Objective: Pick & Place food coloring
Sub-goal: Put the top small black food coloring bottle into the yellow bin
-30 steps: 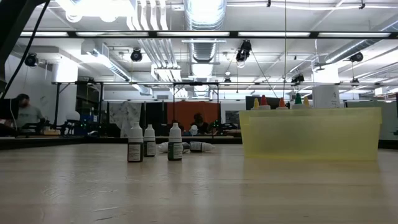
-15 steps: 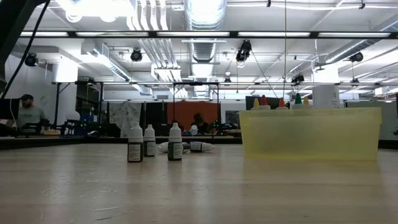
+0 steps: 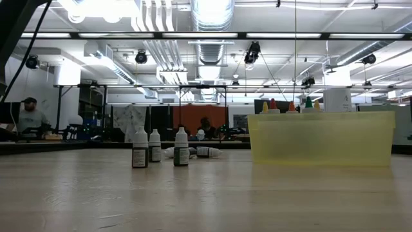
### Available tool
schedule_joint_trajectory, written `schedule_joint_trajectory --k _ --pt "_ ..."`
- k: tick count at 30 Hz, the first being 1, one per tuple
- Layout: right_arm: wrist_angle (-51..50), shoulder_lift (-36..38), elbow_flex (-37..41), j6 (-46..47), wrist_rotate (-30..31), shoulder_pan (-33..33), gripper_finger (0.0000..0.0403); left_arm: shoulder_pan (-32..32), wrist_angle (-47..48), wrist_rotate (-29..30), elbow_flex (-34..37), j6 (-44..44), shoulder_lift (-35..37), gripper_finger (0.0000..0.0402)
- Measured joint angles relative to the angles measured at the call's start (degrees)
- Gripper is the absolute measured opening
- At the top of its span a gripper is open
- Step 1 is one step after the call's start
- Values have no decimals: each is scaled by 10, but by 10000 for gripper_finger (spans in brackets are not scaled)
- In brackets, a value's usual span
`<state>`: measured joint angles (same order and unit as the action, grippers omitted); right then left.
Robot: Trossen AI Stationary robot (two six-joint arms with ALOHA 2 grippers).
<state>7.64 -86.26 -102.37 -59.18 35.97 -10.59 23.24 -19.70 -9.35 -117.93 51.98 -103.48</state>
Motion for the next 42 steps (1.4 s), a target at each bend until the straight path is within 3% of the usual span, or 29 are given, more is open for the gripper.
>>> schedule_joint_trajectory --k 18,33,42 --pt "-1 -1 0 2 -4 0 59 0 -1 0 0 3 0 49" --pt "-1 -1 0 0 -4 0 49 0 -1 0 1 2 0 50" --pt "0 -1 0 0 -4 0 48 0 3 -2 2 -12 0 109"
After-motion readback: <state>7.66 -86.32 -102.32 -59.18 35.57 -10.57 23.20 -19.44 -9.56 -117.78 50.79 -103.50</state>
